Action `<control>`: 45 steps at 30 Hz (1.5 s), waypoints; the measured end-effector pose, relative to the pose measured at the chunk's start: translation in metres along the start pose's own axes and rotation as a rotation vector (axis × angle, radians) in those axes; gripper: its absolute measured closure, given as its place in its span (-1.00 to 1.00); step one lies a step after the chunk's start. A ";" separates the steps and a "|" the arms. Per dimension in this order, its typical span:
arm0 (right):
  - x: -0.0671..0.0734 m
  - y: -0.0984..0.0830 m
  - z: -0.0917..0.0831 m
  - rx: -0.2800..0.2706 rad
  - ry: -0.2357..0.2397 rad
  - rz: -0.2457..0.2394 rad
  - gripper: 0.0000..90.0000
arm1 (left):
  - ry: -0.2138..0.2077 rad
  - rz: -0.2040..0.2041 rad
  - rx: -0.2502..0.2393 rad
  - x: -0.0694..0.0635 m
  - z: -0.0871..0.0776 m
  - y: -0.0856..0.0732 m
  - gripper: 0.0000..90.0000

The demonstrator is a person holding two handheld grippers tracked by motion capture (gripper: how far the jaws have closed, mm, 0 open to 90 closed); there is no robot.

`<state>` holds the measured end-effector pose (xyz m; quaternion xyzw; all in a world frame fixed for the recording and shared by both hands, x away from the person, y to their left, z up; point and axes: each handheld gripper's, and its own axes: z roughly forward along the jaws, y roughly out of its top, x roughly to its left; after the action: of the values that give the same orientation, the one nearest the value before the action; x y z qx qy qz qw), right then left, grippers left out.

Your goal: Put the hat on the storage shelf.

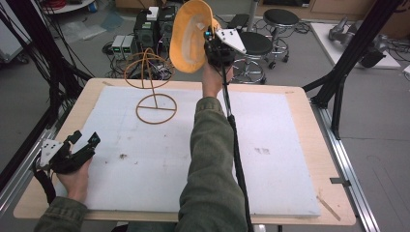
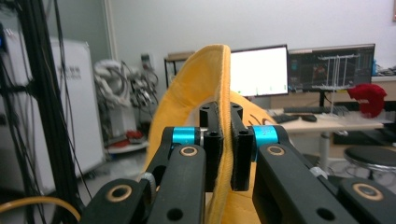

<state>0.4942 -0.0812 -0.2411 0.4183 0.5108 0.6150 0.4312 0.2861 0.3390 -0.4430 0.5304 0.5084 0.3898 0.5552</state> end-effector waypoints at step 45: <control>0.192 -0.064 0.000 0.330 0.564 -0.149 0.91 | 0.005 -0.007 -0.014 0.002 -0.001 0.001 -0.29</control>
<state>0.4474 0.1094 -0.2898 0.2573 0.7319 0.5823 0.2429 0.2853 0.3413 -0.4426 0.5237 0.5089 0.3929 0.5589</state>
